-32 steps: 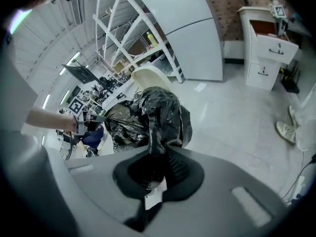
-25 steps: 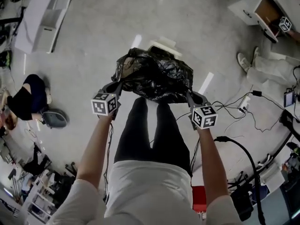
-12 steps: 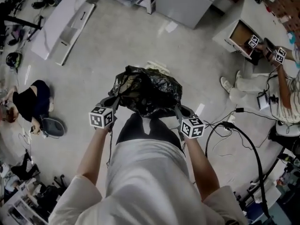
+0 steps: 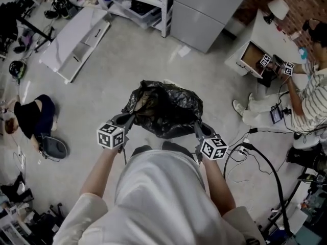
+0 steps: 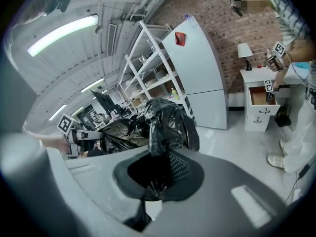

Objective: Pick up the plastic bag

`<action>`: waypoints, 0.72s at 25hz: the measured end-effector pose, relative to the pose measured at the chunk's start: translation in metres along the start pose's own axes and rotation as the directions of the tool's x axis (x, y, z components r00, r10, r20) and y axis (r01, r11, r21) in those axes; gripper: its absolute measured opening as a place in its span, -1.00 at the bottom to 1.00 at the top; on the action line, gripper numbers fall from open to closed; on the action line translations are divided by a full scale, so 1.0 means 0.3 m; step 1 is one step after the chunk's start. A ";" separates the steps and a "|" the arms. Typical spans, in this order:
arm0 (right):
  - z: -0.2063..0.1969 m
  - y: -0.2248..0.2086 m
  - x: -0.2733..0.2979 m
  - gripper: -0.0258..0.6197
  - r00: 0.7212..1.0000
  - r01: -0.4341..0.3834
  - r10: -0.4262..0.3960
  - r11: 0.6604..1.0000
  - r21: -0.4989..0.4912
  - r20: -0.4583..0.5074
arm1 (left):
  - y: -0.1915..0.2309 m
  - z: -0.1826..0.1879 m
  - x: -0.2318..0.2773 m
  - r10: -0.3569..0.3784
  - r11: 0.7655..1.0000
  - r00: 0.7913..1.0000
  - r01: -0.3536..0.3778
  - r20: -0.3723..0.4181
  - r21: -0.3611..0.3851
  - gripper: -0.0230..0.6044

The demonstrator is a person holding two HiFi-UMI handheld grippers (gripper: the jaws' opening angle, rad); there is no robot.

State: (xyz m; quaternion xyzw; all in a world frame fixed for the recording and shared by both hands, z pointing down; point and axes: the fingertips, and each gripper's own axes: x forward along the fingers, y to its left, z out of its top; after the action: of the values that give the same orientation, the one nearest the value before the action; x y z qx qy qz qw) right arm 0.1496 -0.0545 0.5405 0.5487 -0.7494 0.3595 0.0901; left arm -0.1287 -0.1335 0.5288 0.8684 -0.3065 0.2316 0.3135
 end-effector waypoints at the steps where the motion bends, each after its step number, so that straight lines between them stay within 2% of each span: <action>1: 0.004 0.020 -0.021 -0.92 1.000 0.007 -0.007 1.000 0.002 0.015 | -0.007 0.007 -0.025 -0.009 1.000 1.000 0.009 0.010 0.009 -0.91; 5: 0.011 0.106 -0.102 -0.92 0.995 0.046 -0.048 0.999 0.019 0.083 | -0.016 0.047 -0.132 -0.042 0.998 0.998 0.040 0.052 0.040 -0.91; 8: -0.002 0.186 -0.168 -0.92 0.989 0.080 -0.082 0.997 0.021 0.121 | -0.039 0.058 -0.224 -0.068 0.993 0.995 0.061 0.068 0.104 -0.91; 13: -0.050 0.314 -0.262 -0.92 0.981 0.132 -0.122 0.990 -0.054 0.151 | -0.098 0.024 -0.353 -0.102 0.974 0.992 0.084 0.073 0.212 -0.91; 18: -0.113 0.383 -0.337 -0.92 0.976 0.160 -0.141 0.981 -0.110 0.163 | -0.146 -0.048 -0.408 -0.130 0.963 0.990 0.113 0.051 0.246 -0.91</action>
State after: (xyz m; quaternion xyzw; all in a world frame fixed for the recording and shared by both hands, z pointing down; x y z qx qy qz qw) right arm 0.0774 0.0600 0.4610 0.6237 -0.7308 0.2615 0.0922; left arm -0.1885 -0.0493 0.4486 0.9247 -0.2323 0.2184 0.2080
